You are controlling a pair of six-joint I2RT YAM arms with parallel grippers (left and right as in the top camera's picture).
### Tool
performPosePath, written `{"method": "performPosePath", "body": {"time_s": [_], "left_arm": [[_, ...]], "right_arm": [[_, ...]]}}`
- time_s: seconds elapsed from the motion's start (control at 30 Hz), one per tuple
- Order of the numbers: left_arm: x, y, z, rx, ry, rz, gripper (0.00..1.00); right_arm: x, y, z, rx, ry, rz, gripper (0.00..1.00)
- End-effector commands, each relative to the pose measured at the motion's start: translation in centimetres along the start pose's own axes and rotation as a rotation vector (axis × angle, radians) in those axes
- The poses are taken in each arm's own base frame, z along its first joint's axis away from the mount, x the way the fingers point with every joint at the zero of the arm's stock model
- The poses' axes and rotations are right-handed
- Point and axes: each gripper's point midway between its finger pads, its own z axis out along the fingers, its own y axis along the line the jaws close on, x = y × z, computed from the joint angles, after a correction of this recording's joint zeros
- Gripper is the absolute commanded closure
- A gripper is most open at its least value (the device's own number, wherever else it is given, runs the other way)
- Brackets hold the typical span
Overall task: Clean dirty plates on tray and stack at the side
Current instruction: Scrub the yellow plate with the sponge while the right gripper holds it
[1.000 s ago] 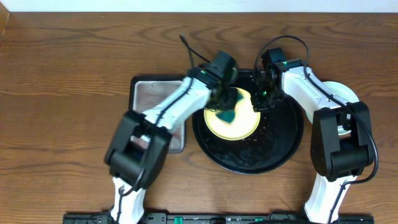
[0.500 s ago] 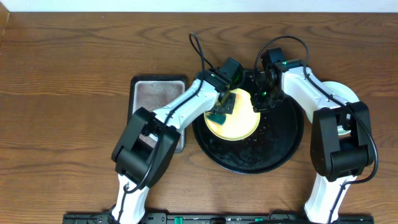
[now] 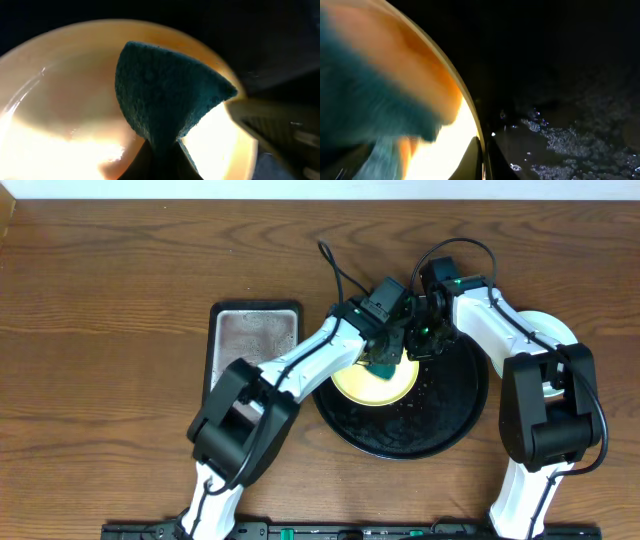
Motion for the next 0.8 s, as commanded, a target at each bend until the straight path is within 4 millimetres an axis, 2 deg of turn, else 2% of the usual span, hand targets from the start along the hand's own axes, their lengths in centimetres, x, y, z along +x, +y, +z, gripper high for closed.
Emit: {"method": "performPosePath", "body": {"time_s": [0.0,0.13,0.23,0.3,0.33,0.43,0.53,0.7,0.77], "left_arm": [[0.3,2.8,0.8,-0.084,0.025,-0.046,0.93],[0.4,7.9,-0.2,-0.259,0.037,-0.094,0.93],[0.1,9.0,-1.4,-0.258,0.050,-0.091,0.93],[-0.5,8.6,-2.7,-0.244,0.027,-0.069,0.93],[-0.9,7.7,-3.7,-0.221,0.002,-0.060,0.93],[-1.3,4.9,-4.7,-0.141,-0.032,-0.037,0.93],[-1.0,3.5,-4.1,-0.124,-0.041,-0.045,0.93],[0.9,2.3,-1.4,-0.119,-0.001,-0.105,0.93],[1.7,1.3,-0.4,-0.073,0.039,-0.111,0.93]], "right_arm": [[-0.1,0.2,-1.0,0.006,-0.022,-0.016,0.99],[-0.1,0.2,-1.0,0.006,-0.022,-0.016,0.99],[-0.1,0.2,-1.0,0.006,-0.022,-0.016,0.99],[-0.1,0.2,-1.0,0.006,-0.022,-0.016,0.99],[-0.1,0.2,-1.0,0.006,-0.021,-0.016,0.99],[-0.1,0.2,-1.0,0.006,-0.022,-0.016,0.99],[-0.1,0.2,-1.0,0.006,-0.021,-0.016,0.99],[0.0,0.2,-1.0,0.007,-0.018,-0.015,0.99],[0.0,0.2,-1.0,0.007,-0.018,-0.015,0.99]]}}
